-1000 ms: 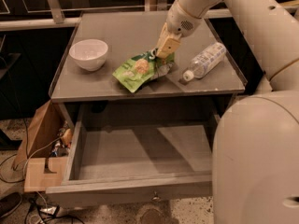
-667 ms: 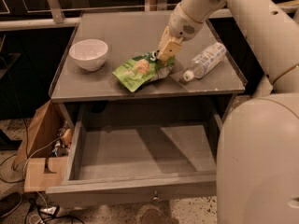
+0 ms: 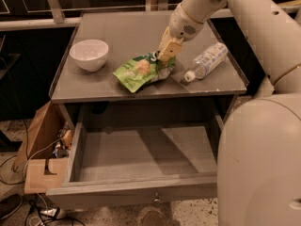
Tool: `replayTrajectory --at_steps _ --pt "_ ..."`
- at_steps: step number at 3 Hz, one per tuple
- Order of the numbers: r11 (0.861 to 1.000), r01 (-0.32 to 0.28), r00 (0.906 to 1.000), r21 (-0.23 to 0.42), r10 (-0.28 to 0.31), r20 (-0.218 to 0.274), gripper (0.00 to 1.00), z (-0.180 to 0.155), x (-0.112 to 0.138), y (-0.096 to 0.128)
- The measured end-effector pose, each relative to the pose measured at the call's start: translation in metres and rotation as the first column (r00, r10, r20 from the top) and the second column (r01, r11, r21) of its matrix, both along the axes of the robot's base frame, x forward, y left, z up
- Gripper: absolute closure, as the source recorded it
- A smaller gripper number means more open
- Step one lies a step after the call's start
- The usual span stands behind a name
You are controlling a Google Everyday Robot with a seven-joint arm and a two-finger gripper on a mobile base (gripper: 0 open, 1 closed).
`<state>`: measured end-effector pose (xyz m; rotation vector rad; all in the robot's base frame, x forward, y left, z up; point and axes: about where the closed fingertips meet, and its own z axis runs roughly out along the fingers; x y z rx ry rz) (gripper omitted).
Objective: Pick green rice chip bag from top drawer and place on counter
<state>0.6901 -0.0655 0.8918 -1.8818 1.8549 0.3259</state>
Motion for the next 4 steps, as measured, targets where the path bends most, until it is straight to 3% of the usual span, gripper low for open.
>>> replayTrajectory --at_steps 2,3,4 --pt "1.0 0.0 1.0 0.0 0.0 0.0 0.11 0.0 0.0 0.0" --pt "1.0 0.0 1.0 0.0 0.0 0.0 0.0 0.0 0.0 0.0" --pt "1.0 0.0 1.0 0.0 0.0 0.0 0.0 0.0 0.0 0.0"
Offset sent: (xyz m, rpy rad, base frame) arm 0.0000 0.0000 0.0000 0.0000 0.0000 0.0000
